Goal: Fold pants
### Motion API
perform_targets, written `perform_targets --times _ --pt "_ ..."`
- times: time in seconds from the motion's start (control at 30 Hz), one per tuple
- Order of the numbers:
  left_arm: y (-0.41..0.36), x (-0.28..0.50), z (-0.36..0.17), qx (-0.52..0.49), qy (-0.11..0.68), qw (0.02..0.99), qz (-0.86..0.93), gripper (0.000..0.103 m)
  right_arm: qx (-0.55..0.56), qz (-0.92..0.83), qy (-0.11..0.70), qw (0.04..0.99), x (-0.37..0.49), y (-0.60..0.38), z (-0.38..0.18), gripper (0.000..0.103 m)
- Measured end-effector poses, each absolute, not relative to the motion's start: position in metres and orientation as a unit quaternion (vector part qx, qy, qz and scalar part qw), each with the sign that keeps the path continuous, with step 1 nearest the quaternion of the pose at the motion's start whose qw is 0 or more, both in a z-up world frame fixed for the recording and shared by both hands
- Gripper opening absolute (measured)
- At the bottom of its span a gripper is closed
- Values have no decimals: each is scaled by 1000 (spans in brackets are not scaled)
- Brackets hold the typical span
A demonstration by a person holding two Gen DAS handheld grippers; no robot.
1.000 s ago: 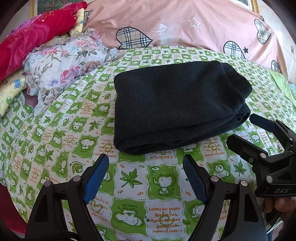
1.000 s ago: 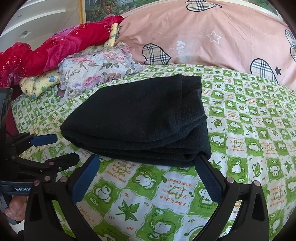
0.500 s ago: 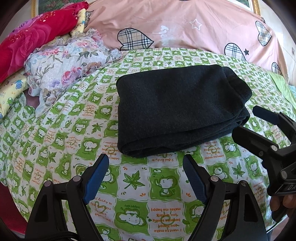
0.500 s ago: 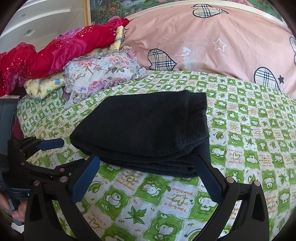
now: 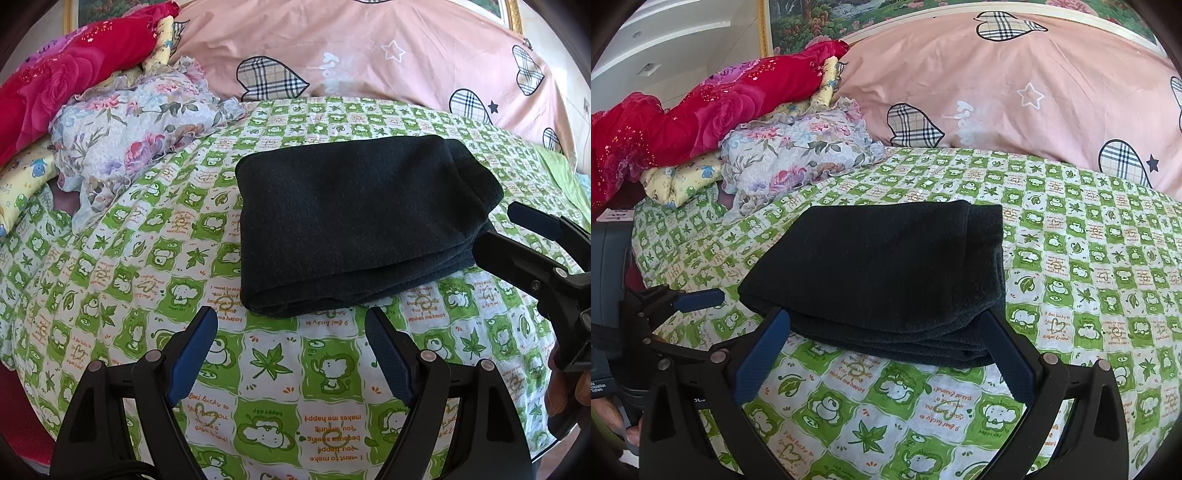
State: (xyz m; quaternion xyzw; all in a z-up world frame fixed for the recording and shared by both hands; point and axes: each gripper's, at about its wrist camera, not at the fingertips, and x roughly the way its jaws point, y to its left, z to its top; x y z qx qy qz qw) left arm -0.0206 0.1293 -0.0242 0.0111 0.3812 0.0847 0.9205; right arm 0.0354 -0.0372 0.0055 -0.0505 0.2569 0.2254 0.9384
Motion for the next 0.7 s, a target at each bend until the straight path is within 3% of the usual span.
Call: perform_targets --times 0.7 --pt "131 -15 -20 24 376 921 101 82 -43 226 259 938 38 -38 8 102"
